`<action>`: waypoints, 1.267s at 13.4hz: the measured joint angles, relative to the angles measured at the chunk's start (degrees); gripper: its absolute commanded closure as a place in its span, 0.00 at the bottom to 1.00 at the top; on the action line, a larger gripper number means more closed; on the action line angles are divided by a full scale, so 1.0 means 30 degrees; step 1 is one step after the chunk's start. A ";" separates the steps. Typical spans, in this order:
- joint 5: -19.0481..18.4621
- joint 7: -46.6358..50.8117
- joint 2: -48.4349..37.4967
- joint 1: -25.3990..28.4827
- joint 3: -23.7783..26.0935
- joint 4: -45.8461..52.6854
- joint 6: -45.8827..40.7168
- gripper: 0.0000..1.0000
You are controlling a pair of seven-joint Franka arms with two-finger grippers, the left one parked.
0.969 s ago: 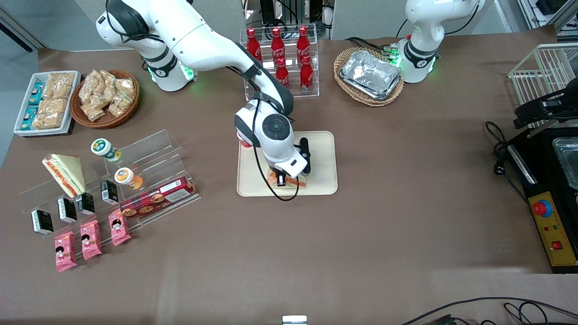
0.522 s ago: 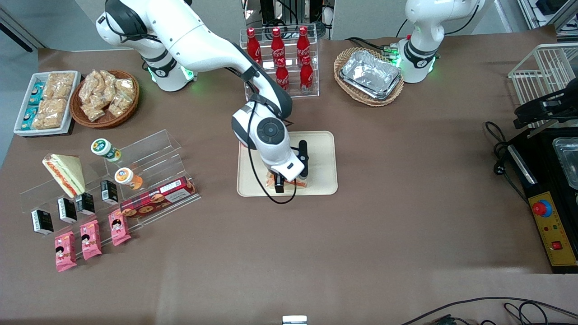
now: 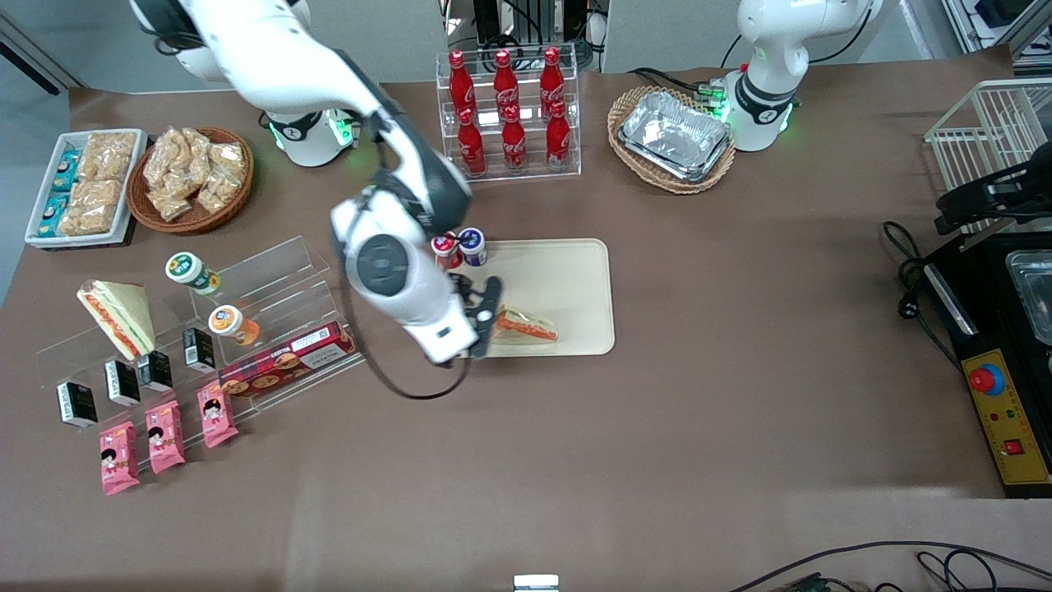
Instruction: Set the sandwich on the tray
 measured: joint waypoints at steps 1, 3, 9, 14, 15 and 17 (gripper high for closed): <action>0.0028 0.0652 -0.0637 -0.0585 -0.0009 0.0040 -0.0629 0.00; 0.0026 0.2513 -0.2074 -0.1458 -0.0123 0.0146 -0.1770 0.00; -0.0053 0.3900 -0.6052 -0.3049 -0.4019 0.0166 -0.5319 0.00; -0.3643 0.8470 -0.7976 -0.3165 -0.5650 0.0135 -0.5931 0.00; -0.4114 0.9687 -0.8130 -0.3162 -0.5665 0.0129 -0.6033 0.00; -0.4289 1.0824 -0.8175 -0.3175 -0.6120 0.0126 -0.6061 0.00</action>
